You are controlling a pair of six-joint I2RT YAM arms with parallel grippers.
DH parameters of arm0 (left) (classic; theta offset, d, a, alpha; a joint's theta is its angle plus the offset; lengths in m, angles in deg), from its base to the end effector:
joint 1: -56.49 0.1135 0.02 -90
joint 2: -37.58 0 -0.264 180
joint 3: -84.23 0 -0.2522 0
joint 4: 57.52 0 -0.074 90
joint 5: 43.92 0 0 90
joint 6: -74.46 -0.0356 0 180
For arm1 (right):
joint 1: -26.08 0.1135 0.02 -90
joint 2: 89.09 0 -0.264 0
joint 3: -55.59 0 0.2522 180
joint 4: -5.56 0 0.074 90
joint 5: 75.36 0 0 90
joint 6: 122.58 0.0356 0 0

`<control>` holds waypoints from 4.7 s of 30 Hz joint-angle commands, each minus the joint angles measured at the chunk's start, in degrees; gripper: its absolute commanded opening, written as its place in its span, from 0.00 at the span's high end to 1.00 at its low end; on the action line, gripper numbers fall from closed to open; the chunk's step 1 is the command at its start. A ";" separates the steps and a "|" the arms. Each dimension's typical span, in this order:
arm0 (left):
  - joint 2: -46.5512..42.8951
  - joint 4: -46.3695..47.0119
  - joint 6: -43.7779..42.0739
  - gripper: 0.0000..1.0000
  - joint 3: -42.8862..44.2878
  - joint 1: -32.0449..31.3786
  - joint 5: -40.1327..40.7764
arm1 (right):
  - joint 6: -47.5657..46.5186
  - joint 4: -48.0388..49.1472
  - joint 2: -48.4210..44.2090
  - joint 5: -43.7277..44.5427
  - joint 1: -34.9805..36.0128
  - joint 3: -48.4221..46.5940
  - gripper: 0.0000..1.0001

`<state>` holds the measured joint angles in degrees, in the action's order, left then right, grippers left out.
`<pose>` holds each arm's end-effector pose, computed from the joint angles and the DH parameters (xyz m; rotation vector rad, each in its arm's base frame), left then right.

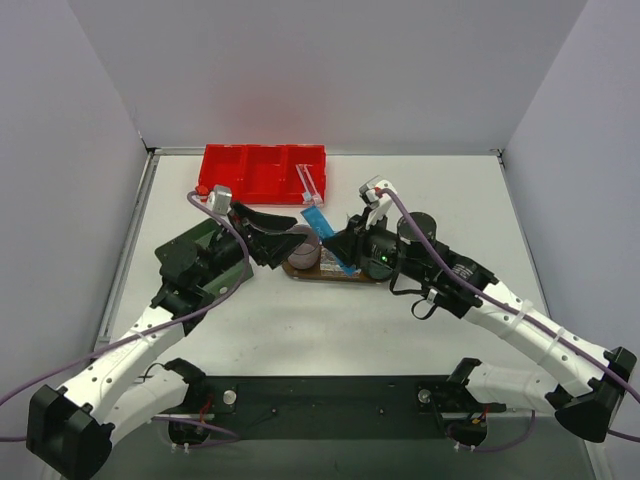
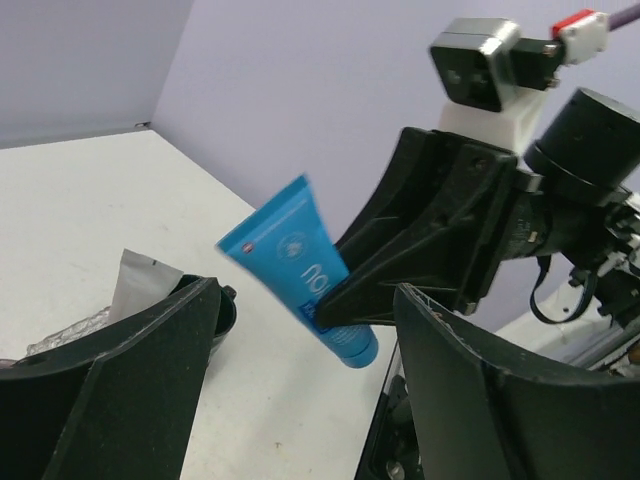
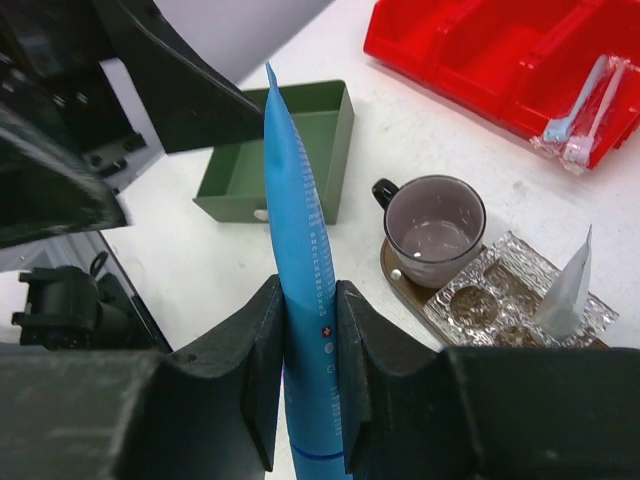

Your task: Prepare toiletry sets of a toothbrush and toothpaste on the tray

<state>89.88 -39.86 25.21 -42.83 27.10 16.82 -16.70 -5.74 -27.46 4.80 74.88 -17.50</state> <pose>0.1749 -0.1185 0.3582 0.3484 1.3787 -1.3493 0.1606 0.1927 0.3962 -0.6062 1.5473 1.0086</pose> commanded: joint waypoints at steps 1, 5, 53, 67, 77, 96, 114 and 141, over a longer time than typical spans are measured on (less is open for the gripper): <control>0.88 13.54 7.84 0.19 -4.19 -1.46 10.27 | 3.63 12.13 -2.91 0.01 0.16 1.23 1.00; 3.95 15.61 8.82 0.20 -2.98 -4.35 10.18 | 4.16 13.27 -3.00 -1.31 0.34 1.94 1.00; 11.16 -16.00 -17.24 0.97 14.59 -7.35 -10.54 | 2.32 -8.15 -5.56 -7.36 -9.24 -7.01 0.39; 12.31 -41.70 -33.46 0.97 20.59 -9.72 -13.81 | -1.99 -30.06 7.54 -16.97 -6.26 -24.69 0.45; 10.90 -41.26 -33.63 0.96 19.62 -9.72 -14.08 | -1.47 -30.06 11.67 -15.99 -3.18 -25.13 0.55; 9.50 -39.77 -33.46 0.97 18.92 -9.72 -13.20 | 0.91 -29.62 14.31 -20.83 -2.92 -24.43 0.69; 7.65 -36.52 -32.32 0.97 16.90 -9.64 -11.17 | 1.17 -29.62 15.54 -23.11 -3.00 -23.99 0.89; 3.35 -33.70 -27.92 0.23 16.72 1.60 -14.88 | -3.57 -26.45 7.46 -2.56 -3.97 -23.28 1.00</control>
<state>96.85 -77.30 -4.25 -28.28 24.41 2.28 -17.64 -34.79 -16.38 -5.81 71.03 -40.14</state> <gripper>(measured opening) 0.755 0.007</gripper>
